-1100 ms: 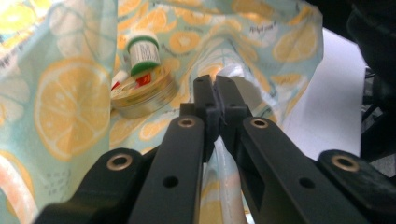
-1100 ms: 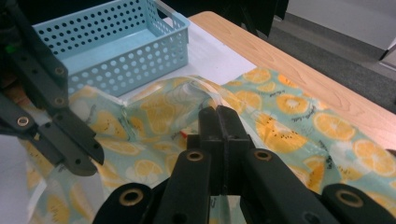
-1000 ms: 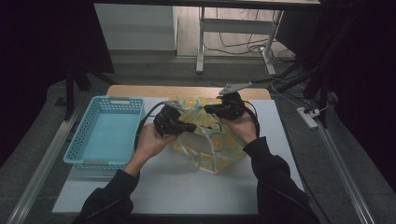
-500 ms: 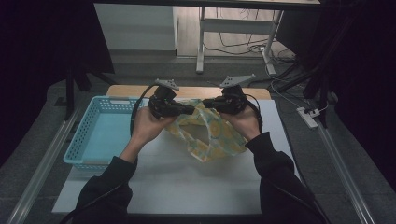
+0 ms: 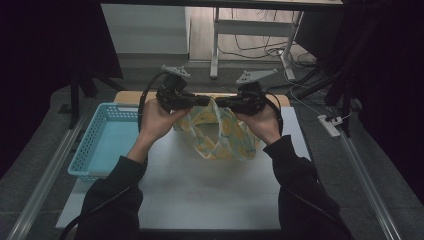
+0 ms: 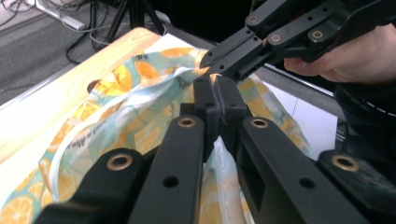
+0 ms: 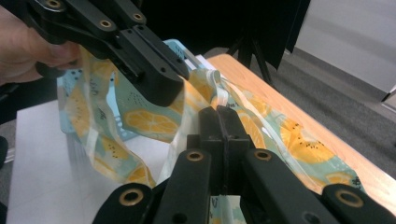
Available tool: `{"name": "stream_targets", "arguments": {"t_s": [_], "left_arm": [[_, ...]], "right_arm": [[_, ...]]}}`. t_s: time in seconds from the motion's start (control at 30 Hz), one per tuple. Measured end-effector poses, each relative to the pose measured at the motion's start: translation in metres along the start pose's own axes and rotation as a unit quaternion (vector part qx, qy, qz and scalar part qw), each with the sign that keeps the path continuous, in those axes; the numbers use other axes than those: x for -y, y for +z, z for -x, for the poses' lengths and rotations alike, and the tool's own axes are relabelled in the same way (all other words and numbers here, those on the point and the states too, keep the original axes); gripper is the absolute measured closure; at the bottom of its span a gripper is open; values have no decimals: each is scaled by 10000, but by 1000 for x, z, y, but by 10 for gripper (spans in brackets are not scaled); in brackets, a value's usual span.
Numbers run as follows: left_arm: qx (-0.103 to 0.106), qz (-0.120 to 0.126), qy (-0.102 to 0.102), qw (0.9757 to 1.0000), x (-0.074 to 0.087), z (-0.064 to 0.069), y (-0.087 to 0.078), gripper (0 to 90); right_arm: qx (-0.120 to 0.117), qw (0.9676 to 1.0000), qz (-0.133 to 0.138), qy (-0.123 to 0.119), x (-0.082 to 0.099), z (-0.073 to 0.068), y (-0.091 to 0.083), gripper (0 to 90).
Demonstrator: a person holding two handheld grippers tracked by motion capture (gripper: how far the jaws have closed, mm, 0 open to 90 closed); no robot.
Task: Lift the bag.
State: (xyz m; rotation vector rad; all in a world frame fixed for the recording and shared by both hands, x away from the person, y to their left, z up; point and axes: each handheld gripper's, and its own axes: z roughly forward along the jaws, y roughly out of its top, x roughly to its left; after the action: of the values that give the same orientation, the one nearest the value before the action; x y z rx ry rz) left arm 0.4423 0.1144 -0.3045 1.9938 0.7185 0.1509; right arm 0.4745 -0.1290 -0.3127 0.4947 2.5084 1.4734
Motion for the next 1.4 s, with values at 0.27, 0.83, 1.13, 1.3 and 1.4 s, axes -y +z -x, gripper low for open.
{"name": "stream_targets", "arguments": {"t_s": [0.27, 0.83, 1.13, 1.3, 1.4], "left_arm": [[-126, 145, 111, 9998, -22, 7, -11, 897], [-306, 600, 235, 9975, -52, 17, -37, 897], [-330, 705, 269, 9966, -57, 21, -43, 897], [-326, 673, 269, 9968, -55, 19, -40, 896], [-339, 671, 250, 9969, -53, 18, -38, 894]], "right_arm": [[47, 9998, 170, -77, -21, -4, -13, 900], [150, 9985, 453, -266, -59, -13, -33, 900], [173, 9980, 492, -358, -69, -17, -37, 900], [184, 9981, 464, -366, -67, -17, -35, 900], [209, 9981, 460, -346, -65, -14, -34, 900]]}}
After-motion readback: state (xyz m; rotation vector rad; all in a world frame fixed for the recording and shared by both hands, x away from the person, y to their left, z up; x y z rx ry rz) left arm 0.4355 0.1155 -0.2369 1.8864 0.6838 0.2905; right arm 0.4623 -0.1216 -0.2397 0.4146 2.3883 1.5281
